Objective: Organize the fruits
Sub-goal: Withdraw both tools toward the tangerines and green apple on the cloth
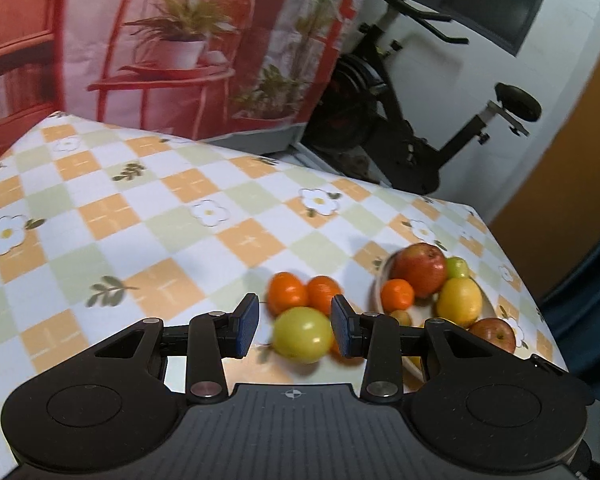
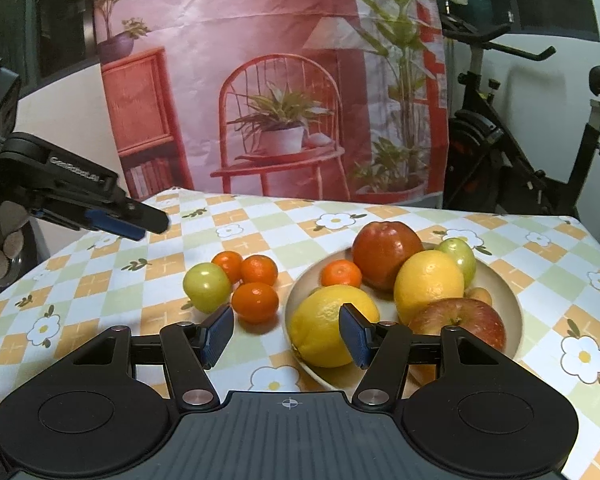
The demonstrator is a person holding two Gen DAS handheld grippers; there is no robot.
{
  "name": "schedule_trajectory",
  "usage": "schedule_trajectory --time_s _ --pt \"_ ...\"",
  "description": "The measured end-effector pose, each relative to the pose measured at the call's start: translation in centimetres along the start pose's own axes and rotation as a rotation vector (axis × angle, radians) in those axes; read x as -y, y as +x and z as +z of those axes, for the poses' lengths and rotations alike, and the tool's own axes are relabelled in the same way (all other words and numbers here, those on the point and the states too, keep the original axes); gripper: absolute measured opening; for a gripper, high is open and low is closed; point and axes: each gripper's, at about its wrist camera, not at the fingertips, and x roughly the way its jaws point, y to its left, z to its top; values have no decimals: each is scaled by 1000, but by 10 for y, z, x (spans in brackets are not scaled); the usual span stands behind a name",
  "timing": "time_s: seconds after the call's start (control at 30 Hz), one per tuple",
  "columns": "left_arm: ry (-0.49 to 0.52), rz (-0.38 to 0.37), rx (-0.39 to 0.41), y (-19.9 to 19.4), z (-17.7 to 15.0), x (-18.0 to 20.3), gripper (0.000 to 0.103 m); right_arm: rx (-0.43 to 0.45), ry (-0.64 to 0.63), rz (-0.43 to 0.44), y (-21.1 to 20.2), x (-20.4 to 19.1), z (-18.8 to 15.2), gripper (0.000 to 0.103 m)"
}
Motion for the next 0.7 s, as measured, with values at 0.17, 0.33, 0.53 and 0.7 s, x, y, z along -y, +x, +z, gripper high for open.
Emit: schedule_trajectory --time_s 0.17,0.33,0.53,0.7 --pt "7 28 10 -8 5 -10 41 -19 -13 10 5 -3 5 55" --pt "78 66 42 -24 25 -19 41 -43 -46 45 13 -4 19 55" --pt "113 93 135 -56 65 -29 42 -43 -57 60 23 -3 45 56" --pt "128 120 198 -71 89 -33 42 -79 -106 65 41 -4 59 56"
